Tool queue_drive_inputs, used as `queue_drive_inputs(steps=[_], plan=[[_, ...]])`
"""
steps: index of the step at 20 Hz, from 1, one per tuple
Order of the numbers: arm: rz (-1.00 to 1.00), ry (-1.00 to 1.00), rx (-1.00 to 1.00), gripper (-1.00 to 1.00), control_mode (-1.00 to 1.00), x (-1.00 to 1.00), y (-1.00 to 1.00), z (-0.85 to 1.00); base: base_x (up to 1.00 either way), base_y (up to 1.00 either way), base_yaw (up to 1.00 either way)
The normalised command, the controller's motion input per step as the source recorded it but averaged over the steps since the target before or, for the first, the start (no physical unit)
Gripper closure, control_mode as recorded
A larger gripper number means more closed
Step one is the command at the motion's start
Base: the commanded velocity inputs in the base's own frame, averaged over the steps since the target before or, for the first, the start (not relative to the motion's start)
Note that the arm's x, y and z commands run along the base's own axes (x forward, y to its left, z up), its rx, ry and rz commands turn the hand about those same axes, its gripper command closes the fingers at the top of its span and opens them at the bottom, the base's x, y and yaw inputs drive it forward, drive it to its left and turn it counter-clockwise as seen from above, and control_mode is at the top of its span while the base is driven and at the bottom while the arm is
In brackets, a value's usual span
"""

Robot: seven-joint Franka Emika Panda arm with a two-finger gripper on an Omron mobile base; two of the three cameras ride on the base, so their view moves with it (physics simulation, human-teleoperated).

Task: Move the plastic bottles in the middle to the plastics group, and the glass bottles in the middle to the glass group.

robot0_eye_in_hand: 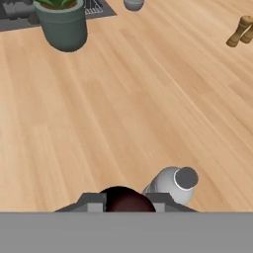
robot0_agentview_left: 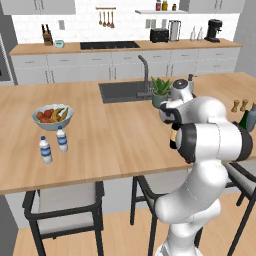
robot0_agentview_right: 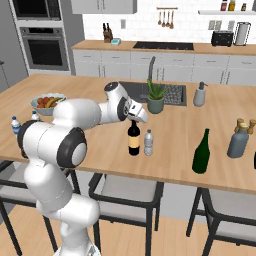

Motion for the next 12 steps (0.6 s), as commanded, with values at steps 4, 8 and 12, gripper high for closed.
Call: queue_drive_inputs(steps=[4,8,12], plan=[[0.0,-0.03,0.0,1.0,-1.0,-0.06,0.0,0.0,0.0,0.0,0.0],[0.0,0.0,0.0,1.0,-1.0,-0.09,0.0,0.11,0.0,0.0,0.0],[0.0,0.0,0.0,1.0,-1.0,-0.5,0.0,0.25,0.0,0.0,0.0]])
